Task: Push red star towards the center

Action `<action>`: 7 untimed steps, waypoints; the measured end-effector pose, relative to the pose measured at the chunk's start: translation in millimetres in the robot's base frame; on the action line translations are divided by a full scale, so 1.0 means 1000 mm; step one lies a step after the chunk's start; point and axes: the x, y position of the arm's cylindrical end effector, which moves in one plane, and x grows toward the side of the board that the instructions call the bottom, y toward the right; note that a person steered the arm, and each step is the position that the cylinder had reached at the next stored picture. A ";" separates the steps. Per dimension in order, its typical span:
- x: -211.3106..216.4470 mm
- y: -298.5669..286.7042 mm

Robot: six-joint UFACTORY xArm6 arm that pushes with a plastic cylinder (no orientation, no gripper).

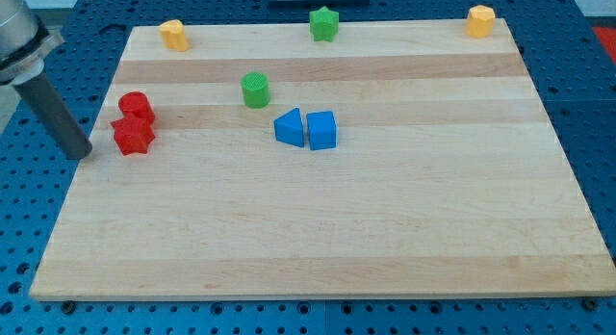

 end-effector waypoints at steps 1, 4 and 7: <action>-0.013 0.025; -0.011 0.124; 0.046 0.124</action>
